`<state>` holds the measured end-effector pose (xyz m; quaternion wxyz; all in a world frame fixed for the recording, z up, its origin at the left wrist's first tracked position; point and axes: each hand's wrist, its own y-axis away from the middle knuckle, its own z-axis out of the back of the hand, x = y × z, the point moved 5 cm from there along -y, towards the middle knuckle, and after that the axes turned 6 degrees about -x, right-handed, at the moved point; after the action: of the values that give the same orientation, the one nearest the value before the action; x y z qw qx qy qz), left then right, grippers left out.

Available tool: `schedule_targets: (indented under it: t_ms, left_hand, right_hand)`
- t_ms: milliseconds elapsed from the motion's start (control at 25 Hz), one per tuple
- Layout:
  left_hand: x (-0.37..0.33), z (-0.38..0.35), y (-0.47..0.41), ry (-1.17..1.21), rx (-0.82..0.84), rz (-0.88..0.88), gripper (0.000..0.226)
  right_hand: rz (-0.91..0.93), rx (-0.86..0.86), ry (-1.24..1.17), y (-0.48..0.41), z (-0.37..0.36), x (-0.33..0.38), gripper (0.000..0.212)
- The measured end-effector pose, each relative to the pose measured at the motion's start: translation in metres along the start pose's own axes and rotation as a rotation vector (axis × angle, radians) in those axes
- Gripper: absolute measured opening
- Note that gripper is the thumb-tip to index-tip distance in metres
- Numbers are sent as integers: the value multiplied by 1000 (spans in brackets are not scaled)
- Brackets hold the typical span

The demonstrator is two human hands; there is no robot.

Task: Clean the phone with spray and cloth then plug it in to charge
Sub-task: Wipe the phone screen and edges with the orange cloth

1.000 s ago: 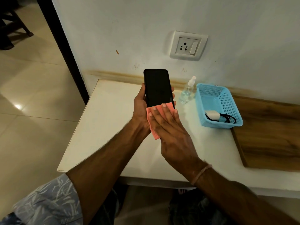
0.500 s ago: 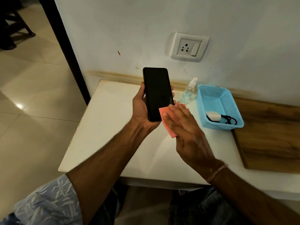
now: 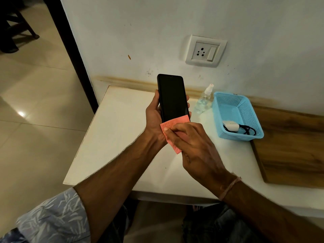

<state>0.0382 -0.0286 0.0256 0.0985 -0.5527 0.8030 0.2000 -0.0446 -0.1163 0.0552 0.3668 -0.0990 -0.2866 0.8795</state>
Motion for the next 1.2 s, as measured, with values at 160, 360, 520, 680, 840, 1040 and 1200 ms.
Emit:
schedule_targets:
  t_ms: [160,360,520,680,840,1040,1200]
  left_hand:
    - [2,-1,0,-17,4,-12,69]
    - [2,-5,0,-37,55,-18,66]
    - [3,-10,1,-20,89,-25,62]
    - [0,-5,0,23,27,-89,51]
    - [0,-3,-1,65,-24,-114,42]
    - [0,-1,-4,43,-59,-109,46]
    - [1,5,-6,2,-112,-130,51]
  right_hand:
    - [-98,56,36,-5,-1,4,64]
    - [-201,76,25,-25,1,3,57]
    - [-209,83,38,-44,1,0,51]
    - [-308,69,-26,-65,-5,-10,44]
    - [-306,3,-19,-83,-3,-14,42]
    - [-289,11,25,-109,-1,-24,36]
    - [-285,46,46,-124,-3,-33,33]
